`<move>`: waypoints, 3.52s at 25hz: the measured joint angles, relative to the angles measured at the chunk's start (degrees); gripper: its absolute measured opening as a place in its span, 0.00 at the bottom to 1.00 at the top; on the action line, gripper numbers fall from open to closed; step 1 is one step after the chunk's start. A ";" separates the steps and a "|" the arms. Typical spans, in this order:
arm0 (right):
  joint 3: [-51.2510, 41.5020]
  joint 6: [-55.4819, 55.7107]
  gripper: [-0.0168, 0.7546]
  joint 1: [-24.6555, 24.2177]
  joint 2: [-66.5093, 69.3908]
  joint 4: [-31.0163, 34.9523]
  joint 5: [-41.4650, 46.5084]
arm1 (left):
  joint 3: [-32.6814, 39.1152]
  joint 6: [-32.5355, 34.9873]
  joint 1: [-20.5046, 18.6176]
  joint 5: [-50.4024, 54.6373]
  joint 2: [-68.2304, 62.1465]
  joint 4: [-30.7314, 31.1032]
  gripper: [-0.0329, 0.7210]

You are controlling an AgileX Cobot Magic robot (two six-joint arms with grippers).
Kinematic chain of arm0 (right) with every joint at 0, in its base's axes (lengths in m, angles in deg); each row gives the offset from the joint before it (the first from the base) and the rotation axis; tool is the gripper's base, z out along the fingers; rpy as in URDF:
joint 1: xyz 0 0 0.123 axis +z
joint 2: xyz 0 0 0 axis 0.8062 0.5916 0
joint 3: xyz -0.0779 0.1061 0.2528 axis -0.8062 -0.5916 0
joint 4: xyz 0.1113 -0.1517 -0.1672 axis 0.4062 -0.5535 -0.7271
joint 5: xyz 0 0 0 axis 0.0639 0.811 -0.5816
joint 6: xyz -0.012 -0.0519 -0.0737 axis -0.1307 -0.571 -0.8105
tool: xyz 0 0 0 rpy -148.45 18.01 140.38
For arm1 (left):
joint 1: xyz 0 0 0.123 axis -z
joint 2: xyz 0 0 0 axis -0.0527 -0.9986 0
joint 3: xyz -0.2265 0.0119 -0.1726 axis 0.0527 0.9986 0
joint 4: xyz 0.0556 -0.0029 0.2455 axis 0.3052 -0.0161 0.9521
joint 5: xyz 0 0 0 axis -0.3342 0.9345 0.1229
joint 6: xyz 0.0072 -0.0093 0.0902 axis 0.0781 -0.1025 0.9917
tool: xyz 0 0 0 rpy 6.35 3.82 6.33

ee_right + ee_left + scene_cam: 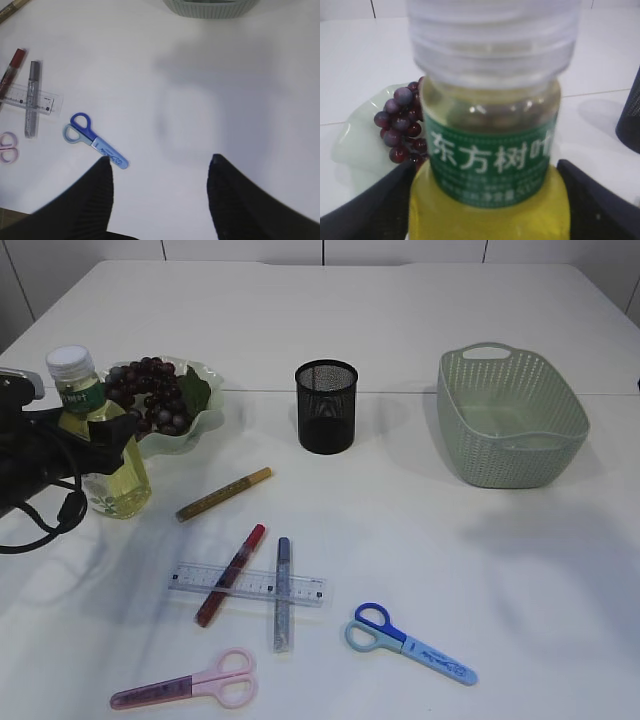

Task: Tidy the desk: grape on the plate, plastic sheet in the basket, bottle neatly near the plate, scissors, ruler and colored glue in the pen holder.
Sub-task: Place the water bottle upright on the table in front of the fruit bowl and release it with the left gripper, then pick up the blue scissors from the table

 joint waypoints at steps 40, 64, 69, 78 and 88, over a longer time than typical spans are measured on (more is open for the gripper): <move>0.00 -2.46 0.63 0.00 0.00 0.69 0.00 | 0.35 -4.70 0.00 51.25 46.47 -4.85 0.72; 0.00 -13.41 0.62 26.54 15.29 2.09 -0.20 | -19.64 -1.11 0.00 129.46 60.23 -13.10 0.65; 0.00 -17.91 0.62 28.45 22.98 0.70 -0.90 | -20.14 0.21 0.00 129.76 60.36 -12.97 0.65; 0.00 -27.62 0.62 28.45 28.86 0.04 -1.87 | -20.14 0.42 0.00 129.76 60.40 -12.97 0.63; -6.41 -28.12 0.62 28.45 29.08 -3.64 -13.84 | -20.14 0.51 0.00 129.84 60.53 -12.97 0.63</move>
